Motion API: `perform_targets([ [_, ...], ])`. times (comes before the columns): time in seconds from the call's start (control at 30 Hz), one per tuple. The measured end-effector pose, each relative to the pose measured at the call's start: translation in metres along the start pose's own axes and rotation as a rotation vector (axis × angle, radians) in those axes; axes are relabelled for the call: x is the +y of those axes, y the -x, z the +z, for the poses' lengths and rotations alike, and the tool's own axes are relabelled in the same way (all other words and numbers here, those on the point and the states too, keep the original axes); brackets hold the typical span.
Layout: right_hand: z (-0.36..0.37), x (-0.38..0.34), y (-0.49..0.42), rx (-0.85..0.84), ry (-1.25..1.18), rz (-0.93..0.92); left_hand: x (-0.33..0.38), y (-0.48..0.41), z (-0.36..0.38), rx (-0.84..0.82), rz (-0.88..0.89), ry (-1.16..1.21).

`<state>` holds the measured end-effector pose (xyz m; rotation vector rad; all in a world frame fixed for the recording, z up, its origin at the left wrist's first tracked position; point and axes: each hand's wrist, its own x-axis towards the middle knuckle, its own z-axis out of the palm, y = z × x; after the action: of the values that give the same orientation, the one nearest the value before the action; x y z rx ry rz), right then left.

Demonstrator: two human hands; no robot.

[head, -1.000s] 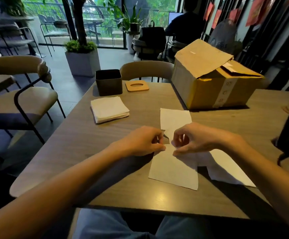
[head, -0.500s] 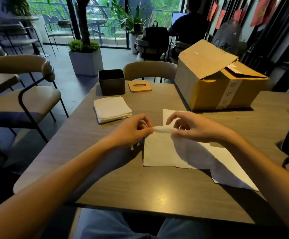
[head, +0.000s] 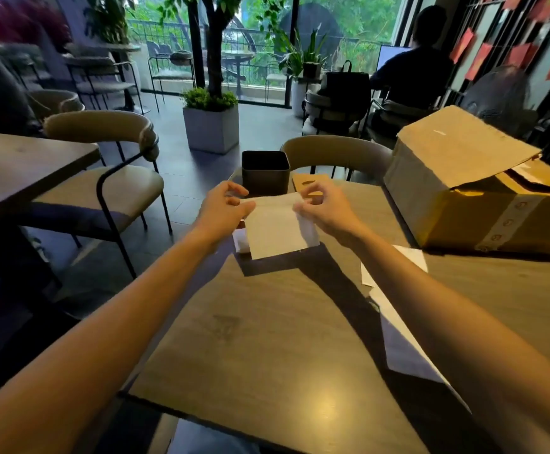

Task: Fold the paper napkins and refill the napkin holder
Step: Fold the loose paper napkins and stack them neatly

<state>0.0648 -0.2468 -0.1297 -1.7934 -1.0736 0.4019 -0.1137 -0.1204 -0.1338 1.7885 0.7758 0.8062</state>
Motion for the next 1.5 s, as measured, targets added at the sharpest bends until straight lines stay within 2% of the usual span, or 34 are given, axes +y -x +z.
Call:
perform_targets([
  [0.17, 0.037, 0.004, -0.035, 0.078, 0.114, 0.013, -0.014, -0.028, -0.005, 0.092, -0.027, -0.082],
  [0.33, 0.052, 0.013, -0.05, 0.044, 0.185, 0.048, -0.034, -0.044, -0.004, 0.107, -0.001, -0.225],
  [0.53, 0.061, 0.022, -0.051, 0.019, 0.311, 0.006, -0.048, -0.047, -0.001, 0.095, 0.024, -0.36],
  [0.9, 0.057, 0.027, -0.045, 0.039, 0.667, -0.127, -0.057, -0.046, 0.006, 0.068, 0.092, -0.517],
  [1.0, 0.05, 0.027, -0.04, 0.027, 0.688, -0.117, -0.053, -0.043, 0.004, 0.076, 0.126, -0.588],
  [1.13, 0.023, 0.021, -0.028, -0.016, 0.653, -0.105, -0.038, -0.039, 0.009, 0.119, 0.266, -0.754],
  [1.23, -0.007, 0.018, -0.014, -0.003, 0.633, -0.114, -0.018, -0.032, 0.028, 0.027, 0.35, -0.733],
  [1.37, -0.051, 0.017, 0.013, -0.002, 0.675, -0.107, 0.012, -0.012, 0.07, -0.239, 0.354, -0.591],
  [1.5, -0.092, 0.032, 0.046, 0.017, 0.747, 0.017, 0.03, 0.012, 0.117, -0.405, 0.353, -0.542],
])
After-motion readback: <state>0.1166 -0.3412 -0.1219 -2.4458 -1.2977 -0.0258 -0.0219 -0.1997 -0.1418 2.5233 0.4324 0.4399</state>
